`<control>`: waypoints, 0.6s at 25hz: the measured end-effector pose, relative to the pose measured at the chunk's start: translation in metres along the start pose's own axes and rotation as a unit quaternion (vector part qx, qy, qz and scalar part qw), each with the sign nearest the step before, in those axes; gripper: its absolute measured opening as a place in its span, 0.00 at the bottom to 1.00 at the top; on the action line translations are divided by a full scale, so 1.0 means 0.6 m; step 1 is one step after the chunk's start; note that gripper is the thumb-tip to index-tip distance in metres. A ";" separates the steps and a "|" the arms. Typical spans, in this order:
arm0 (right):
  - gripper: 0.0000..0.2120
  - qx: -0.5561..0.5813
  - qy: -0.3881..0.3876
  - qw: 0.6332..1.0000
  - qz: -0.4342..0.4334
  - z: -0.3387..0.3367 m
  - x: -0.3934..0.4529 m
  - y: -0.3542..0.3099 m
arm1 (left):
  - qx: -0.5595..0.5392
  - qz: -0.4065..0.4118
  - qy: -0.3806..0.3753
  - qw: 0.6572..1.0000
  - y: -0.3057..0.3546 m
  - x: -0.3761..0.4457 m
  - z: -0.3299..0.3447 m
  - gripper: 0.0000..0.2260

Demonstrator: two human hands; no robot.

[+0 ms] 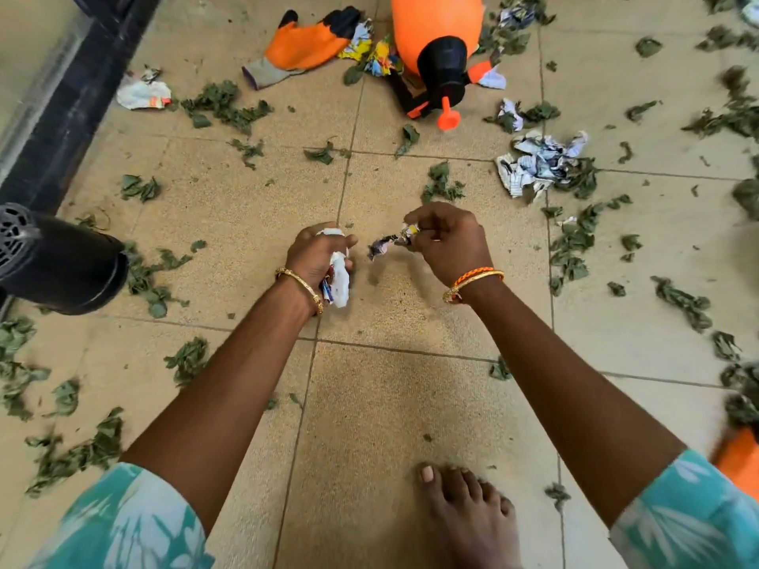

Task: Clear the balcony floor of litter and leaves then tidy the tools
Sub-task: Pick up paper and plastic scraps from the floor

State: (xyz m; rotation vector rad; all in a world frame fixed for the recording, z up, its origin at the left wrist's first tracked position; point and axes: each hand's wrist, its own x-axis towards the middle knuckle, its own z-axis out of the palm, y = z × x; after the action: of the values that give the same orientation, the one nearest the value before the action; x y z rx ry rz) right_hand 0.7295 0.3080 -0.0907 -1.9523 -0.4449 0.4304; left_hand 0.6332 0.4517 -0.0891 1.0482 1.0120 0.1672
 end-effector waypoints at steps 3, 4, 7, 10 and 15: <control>0.18 0.074 0.035 0.990 0.111 -0.035 -0.032 0.003 | 0.036 -0.009 -0.097 0.995 -0.007 -0.019 0.067 0.11; 0.18 0.065 0.050 0.989 0.121 -0.050 -0.041 0.008 | 0.032 -0.019 -0.138 0.990 -0.010 -0.030 0.093 0.11; 0.12 0.087 0.073 0.986 0.125 -0.093 -0.067 0.020 | 0.043 -0.044 -0.212 0.975 -0.027 -0.050 0.158 0.06; 0.14 0.054 0.099 0.986 0.120 -0.140 -0.102 0.038 | 0.088 -0.034 -0.203 0.975 -0.059 -0.052 0.214 0.03; 0.16 0.040 0.239 0.950 0.196 -0.238 -0.168 0.099 | 0.129 -0.063 -0.170 0.975 -0.115 -0.061 0.295 0.06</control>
State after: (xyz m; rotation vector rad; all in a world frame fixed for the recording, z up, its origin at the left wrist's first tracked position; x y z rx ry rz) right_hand 0.7180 0.1242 -0.0784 -1.9823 0.2741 0.2036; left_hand 0.7245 0.2815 -0.1000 1.1957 0.7956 -0.2478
